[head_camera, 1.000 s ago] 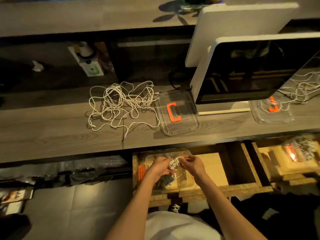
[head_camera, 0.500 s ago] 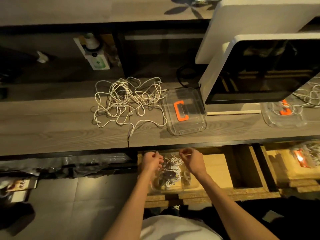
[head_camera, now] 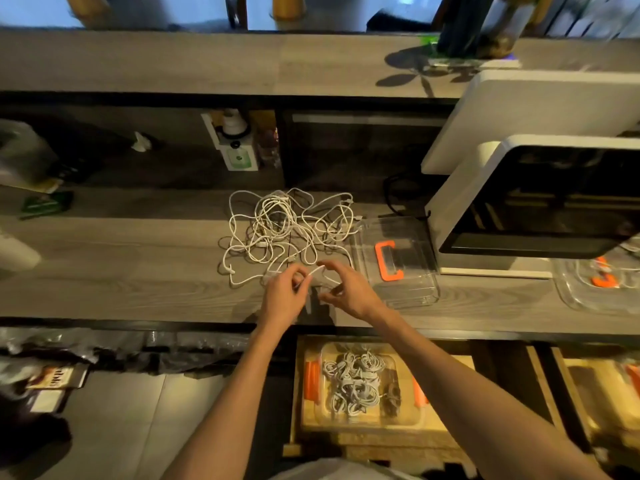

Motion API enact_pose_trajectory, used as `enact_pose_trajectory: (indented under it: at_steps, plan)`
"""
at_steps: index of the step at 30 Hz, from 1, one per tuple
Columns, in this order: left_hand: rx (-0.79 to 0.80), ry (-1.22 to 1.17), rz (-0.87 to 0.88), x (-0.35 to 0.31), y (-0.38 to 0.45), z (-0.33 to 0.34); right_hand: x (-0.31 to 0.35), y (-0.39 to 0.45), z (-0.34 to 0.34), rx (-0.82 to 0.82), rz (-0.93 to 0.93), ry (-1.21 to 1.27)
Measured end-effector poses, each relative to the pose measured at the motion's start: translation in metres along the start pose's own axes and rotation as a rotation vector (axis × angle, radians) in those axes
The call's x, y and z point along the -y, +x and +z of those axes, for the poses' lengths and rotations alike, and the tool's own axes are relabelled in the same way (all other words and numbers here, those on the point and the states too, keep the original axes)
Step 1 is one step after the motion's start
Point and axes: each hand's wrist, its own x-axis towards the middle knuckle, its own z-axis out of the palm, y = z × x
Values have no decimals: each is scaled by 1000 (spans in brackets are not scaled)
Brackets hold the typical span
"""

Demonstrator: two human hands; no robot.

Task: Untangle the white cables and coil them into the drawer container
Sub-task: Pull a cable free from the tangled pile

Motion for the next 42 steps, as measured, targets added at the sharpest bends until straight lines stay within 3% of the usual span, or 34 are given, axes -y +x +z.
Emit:
enact_pose_trajectory:
  at_steps: [4,8,11,14,19,24,31,34,39,42]
  plan:
    - [-16,-49,108,-24,21,-26,5,7,-19,7,120,158]
    - [10,-20,170,-33,41,-44,20,9,-55,-126,166,246]
    - [67,95,182,-37,62,-56,34,18,-97,-344,-24,64]
    - [47,234,191,-43,78,-70,51,28,-140,-506,-98,17]
    - [9,243,241,-66,102,-93,91,36,-196,-601,-194,-30]
    - [-34,184,244,-82,130,-108,138,37,-254,-719,-180,281]
    - [-4,110,163,-86,146,-116,172,30,-304,-875,-244,465]
    - [15,70,104,-79,151,-117,174,21,-317,-874,-233,635]
    - [-8,-89,47,-92,163,-100,166,11,-316,-745,-224,550]
    - [14,-160,100,-116,168,-81,167,4,-314,-694,-231,536]
